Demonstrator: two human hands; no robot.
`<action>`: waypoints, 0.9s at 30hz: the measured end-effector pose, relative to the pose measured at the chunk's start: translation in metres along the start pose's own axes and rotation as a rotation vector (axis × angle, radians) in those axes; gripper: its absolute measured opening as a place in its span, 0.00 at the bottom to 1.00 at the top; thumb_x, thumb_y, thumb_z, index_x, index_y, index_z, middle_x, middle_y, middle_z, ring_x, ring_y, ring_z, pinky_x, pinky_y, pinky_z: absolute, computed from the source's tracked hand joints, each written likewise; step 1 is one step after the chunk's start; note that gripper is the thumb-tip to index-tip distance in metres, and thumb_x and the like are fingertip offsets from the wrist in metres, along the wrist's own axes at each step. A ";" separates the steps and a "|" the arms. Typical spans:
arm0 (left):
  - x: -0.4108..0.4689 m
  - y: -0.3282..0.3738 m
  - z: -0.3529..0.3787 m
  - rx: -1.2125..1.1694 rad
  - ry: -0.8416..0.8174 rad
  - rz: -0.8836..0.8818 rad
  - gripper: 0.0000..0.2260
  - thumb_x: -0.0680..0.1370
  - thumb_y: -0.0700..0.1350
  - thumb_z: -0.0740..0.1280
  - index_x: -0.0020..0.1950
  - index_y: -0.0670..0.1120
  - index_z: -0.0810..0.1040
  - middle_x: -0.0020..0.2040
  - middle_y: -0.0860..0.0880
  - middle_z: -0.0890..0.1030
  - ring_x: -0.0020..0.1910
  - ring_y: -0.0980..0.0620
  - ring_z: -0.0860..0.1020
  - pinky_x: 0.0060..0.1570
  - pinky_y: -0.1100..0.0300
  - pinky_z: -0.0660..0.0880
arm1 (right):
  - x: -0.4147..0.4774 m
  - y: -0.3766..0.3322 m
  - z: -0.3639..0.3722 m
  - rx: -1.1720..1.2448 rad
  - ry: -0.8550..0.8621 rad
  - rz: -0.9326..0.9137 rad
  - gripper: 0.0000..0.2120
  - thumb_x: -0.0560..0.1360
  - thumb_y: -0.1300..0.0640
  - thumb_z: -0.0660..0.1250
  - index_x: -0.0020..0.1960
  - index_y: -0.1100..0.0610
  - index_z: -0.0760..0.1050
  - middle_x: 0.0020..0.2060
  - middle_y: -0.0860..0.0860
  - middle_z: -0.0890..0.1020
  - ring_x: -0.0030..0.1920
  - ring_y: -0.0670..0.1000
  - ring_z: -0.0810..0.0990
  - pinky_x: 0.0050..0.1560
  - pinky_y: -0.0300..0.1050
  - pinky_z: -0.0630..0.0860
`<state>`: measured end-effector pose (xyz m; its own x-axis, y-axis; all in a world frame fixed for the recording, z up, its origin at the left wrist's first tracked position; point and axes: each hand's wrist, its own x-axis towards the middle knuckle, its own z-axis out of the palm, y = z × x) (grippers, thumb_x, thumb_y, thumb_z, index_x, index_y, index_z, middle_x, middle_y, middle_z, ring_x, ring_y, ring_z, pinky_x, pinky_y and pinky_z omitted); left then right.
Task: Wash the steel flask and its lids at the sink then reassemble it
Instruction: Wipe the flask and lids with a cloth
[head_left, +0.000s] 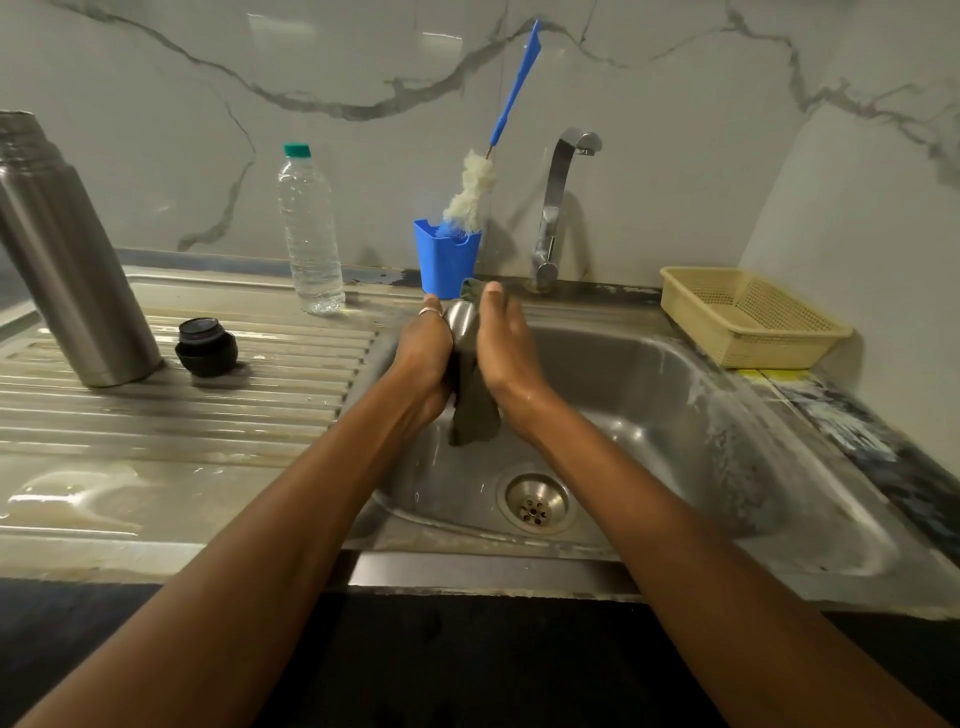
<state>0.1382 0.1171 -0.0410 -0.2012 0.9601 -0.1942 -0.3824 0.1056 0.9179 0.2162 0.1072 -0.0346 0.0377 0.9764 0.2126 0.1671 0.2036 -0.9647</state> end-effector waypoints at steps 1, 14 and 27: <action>0.000 0.001 0.000 -0.003 -0.009 -0.017 0.21 0.86 0.58 0.54 0.60 0.46 0.81 0.47 0.44 0.87 0.48 0.48 0.86 0.47 0.52 0.83 | 0.004 -0.002 -0.004 0.085 -0.006 0.110 0.21 0.86 0.44 0.49 0.67 0.54 0.72 0.56 0.48 0.78 0.54 0.49 0.77 0.55 0.42 0.72; -0.006 0.002 -0.001 0.213 0.153 0.067 0.26 0.83 0.65 0.54 0.46 0.46 0.80 0.47 0.41 0.85 0.49 0.44 0.84 0.56 0.46 0.81 | 0.003 0.012 -0.011 -0.279 -0.078 0.018 0.19 0.81 0.38 0.61 0.51 0.52 0.79 0.44 0.48 0.84 0.46 0.49 0.83 0.45 0.43 0.76; -0.008 -0.004 0.004 0.527 -0.051 0.443 0.12 0.85 0.57 0.58 0.56 0.49 0.72 0.48 0.48 0.78 0.45 0.54 0.78 0.46 0.59 0.75 | 0.024 0.001 -0.032 0.131 0.054 0.375 0.21 0.79 0.44 0.58 0.56 0.60 0.79 0.53 0.62 0.85 0.48 0.58 0.84 0.57 0.61 0.80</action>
<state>0.1446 0.1095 -0.0418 -0.1895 0.9514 0.2427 0.2181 -0.2003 0.9552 0.2489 0.1288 -0.0256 0.1247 0.9802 -0.1535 0.0054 -0.1554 -0.9878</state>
